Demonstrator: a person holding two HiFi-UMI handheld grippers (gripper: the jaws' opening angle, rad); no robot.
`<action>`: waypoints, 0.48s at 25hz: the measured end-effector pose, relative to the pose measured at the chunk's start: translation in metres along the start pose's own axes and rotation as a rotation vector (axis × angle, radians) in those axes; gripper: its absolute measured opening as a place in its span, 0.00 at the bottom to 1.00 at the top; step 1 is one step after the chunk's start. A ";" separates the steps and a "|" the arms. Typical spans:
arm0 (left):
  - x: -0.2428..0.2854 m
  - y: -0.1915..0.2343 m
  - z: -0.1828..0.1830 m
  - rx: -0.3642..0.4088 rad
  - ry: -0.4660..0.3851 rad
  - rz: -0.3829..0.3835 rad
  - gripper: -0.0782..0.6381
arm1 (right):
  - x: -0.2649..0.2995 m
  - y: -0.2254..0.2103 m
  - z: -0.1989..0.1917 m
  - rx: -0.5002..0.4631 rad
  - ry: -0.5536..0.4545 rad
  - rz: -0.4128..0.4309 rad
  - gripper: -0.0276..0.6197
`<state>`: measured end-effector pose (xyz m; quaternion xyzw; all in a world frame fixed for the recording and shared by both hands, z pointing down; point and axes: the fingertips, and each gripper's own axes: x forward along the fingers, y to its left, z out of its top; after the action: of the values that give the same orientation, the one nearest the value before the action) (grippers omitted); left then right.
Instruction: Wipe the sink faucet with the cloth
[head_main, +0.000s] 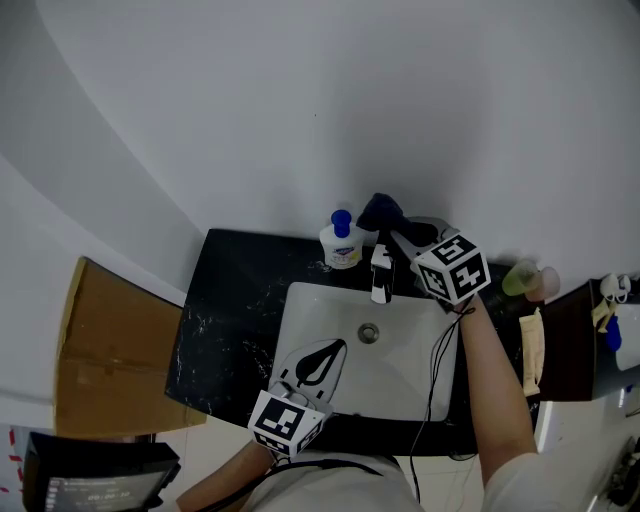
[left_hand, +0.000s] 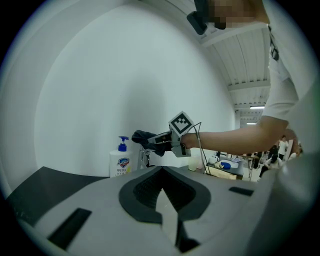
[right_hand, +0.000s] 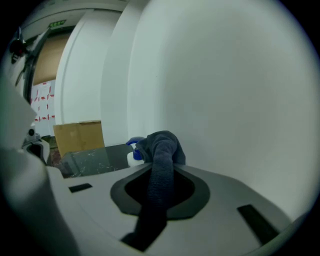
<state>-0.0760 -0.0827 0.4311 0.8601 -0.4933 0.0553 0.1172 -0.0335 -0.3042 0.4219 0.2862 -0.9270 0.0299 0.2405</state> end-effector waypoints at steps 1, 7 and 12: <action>-0.001 -0.001 -0.001 -0.001 0.001 -0.001 0.11 | 0.002 -0.006 0.001 -0.004 0.008 -0.017 0.14; 0.000 -0.008 -0.001 0.001 0.004 -0.021 0.11 | -0.001 -0.007 0.001 -0.037 0.011 -0.057 0.14; 0.001 -0.011 -0.002 0.001 0.002 -0.035 0.11 | -0.015 0.018 -0.005 -0.057 0.008 -0.009 0.14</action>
<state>-0.0660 -0.0779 0.4316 0.8687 -0.4779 0.0542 0.1180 -0.0304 -0.2805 0.4205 0.2835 -0.9251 0.0037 0.2524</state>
